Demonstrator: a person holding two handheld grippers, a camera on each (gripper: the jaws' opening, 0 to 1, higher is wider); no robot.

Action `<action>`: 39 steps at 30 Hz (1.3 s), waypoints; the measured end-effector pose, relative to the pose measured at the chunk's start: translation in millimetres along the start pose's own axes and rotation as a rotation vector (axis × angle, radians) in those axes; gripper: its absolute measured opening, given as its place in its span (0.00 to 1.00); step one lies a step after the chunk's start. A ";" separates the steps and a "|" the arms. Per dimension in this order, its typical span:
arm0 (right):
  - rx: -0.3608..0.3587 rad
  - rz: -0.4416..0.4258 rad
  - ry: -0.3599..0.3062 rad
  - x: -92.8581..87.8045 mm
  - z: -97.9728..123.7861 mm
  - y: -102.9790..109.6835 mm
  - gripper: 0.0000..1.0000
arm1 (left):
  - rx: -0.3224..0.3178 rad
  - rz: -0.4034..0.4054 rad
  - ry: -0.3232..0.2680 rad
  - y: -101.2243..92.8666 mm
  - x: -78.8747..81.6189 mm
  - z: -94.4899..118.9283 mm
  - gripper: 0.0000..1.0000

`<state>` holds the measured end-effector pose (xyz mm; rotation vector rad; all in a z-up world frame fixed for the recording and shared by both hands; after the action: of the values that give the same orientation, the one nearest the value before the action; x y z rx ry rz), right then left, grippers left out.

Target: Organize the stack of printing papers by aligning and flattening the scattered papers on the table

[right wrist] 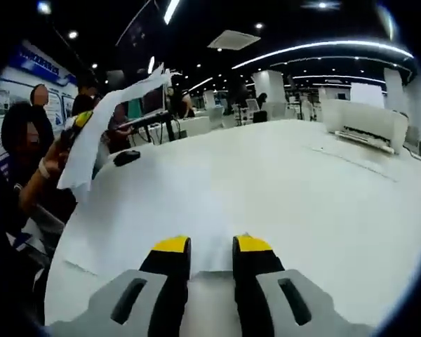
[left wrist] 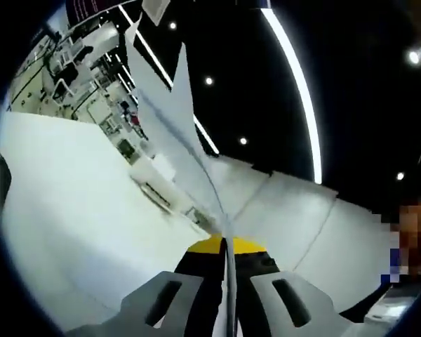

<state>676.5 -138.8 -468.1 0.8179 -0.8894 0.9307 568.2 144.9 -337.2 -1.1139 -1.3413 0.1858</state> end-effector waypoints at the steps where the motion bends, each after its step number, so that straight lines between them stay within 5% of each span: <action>1: -0.012 -0.005 0.014 -2.8 -0.4 0.3 0.20 | -0.004 0.007 0.003 -0.1 -3.0 -0.8 0.06; 4: -0.030 -0.008 0.003 -0.8 1.3 2.4 0.17 | -0.030 0.065 0.001 -4.1 -9.4 -2.8 0.06; 7: -0.055 0.076 0.034 -2.5 3.3 1.5 0.06 | -0.037 0.100 0.006 -1.3 -13.3 -7.5 0.06; 13: -0.061 -0.013 -0.018 -3.5 17.6 -3.4 0.00 | -0.049 0.114 0.037 -4.4 -32.2 -22.3 0.06; 16: -0.147 -0.009 -0.045 5.1 48.7 -14.9 0.00 | -0.051 0.135 0.074 -3.6 -47.1 -30.1 0.06; 19: -0.234 -0.004 -0.080 17.3 86.5 -26.4 0.00 | -0.049 0.184 0.139 -1.1 -79.5 -45.7 0.06; 23: -0.422 0.113 -0.111 36.5 159.8 -36.1 0.00 | -0.035 0.289 0.225 4.7 -116.2 -57.8 0.06; 28: -0.549 0.179 -0.168 62.9 221.1 -35.0 0.00 | -0.006 0.302 0.288 10.8 -136.8 -64.4 0.06; 35: -0.612 0.255 -0.245 98.7 247.8 -20.2 0.00 | 0.079 0.274 0.344 20.8 -147.5 -65.2 0.07; 39: -0.539 0.307 -0.226 104.2 215.8 7.9 0.00 | 0.075 0.248 0.352 19.7 -149.9 -63.8 0.07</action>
<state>644.4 -292.3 -286.8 0.3262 -1.4148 0.8105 586.3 19.5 -441.4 -1.1854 -0.8770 0.2080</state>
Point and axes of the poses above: the point that each gripper's makers call its tool centre point, and the gripper's own axes: z roughly backward along the fingers, y roughly to its left, x roughly out of its top, the point moved 4 cm from there along z, roughly backward along the fingers, and after that the axes turned 11 degrees about x, right-handed, at the moved point
